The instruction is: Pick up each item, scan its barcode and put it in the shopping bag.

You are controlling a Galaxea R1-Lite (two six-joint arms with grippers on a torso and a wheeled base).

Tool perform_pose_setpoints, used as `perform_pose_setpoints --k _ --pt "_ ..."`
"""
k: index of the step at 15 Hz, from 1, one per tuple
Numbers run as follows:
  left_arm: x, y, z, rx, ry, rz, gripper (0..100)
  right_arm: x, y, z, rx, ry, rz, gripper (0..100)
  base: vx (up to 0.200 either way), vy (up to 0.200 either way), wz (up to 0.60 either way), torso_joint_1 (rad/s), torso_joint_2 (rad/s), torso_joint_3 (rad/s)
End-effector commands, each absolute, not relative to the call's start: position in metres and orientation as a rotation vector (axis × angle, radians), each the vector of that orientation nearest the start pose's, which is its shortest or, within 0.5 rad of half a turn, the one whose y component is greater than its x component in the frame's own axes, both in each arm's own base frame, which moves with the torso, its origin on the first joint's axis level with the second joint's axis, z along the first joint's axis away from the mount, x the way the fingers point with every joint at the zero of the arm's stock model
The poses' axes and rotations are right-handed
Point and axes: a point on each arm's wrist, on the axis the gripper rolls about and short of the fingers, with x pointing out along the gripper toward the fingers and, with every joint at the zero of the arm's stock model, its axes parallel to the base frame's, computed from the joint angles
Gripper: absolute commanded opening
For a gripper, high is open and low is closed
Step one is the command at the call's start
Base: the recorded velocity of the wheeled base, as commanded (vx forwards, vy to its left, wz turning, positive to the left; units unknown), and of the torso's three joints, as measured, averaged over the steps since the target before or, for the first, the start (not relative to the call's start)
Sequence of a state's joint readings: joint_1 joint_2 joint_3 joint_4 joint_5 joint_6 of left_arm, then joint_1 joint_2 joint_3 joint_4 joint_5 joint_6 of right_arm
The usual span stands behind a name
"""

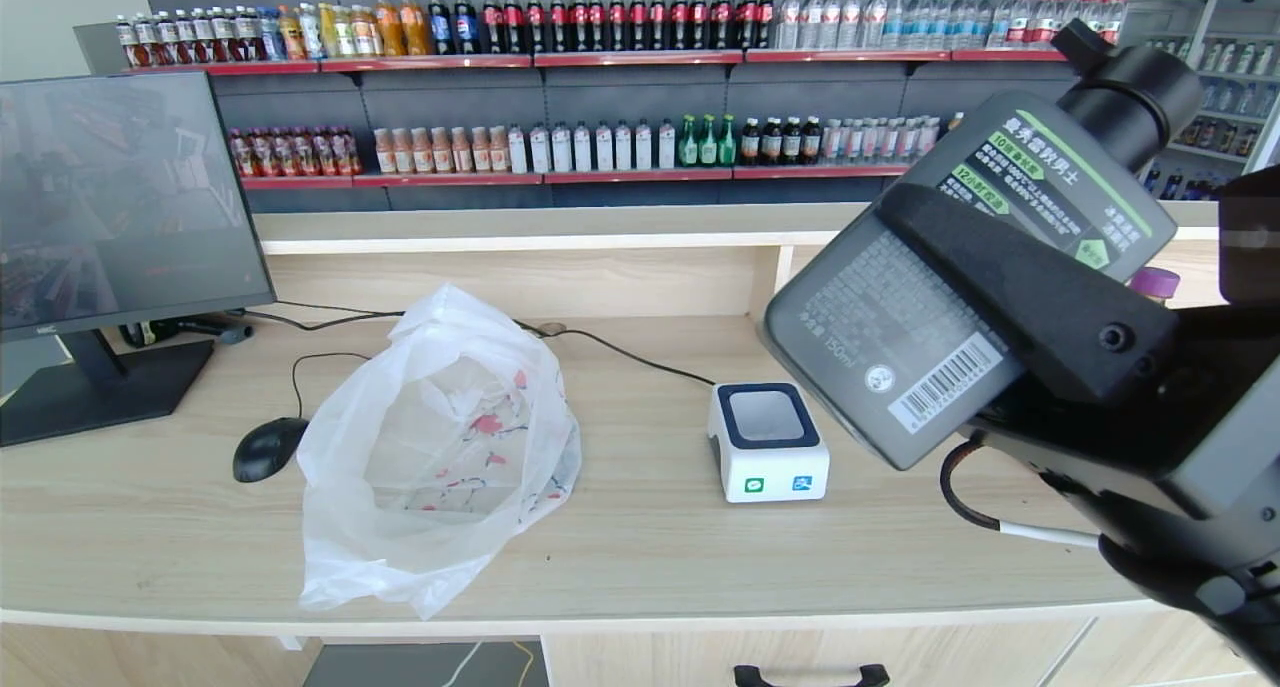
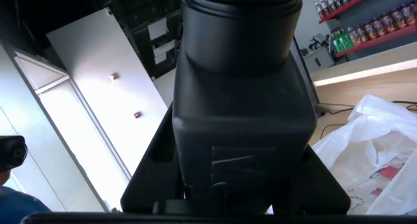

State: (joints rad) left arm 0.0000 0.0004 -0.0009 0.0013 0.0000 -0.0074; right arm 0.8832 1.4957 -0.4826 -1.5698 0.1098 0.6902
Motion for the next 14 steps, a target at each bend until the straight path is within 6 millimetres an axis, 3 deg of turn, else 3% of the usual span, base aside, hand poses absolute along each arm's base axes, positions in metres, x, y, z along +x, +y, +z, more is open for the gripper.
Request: perform_pose_setpoints --k 1,5,12,14 --pt "-0.023 0.0 0.076 -0.008 0.0 0.0 0 0.139 0.173 0.244 0.833 -0.18 1.124 0 0.0 0.0 0.0 0.0 0.0 0.0" --pt "-0.023 0.0 0.076 -0.008 0.0 0.0 0 0.139 0.173 0.242 0.825 -0.174 1.124 0 0.0 0.0 0.0 0.0 0.0 0.0" --pt "-0.023 0.0 0.076 -0.008 0.0 0.0 0 0.137 0.166 0.217 0.713 -0.122 1.077 0 0.0 0.0 0.0 0.0 0.0 0.0" --pt "-0.023 0.0 0.075 -0.008 0.002 0.0 0 0.148 0.163 0.207 0.643 -0.124 1.013 0 0.0 0.0 0.0 0.0 0.0 0.0"
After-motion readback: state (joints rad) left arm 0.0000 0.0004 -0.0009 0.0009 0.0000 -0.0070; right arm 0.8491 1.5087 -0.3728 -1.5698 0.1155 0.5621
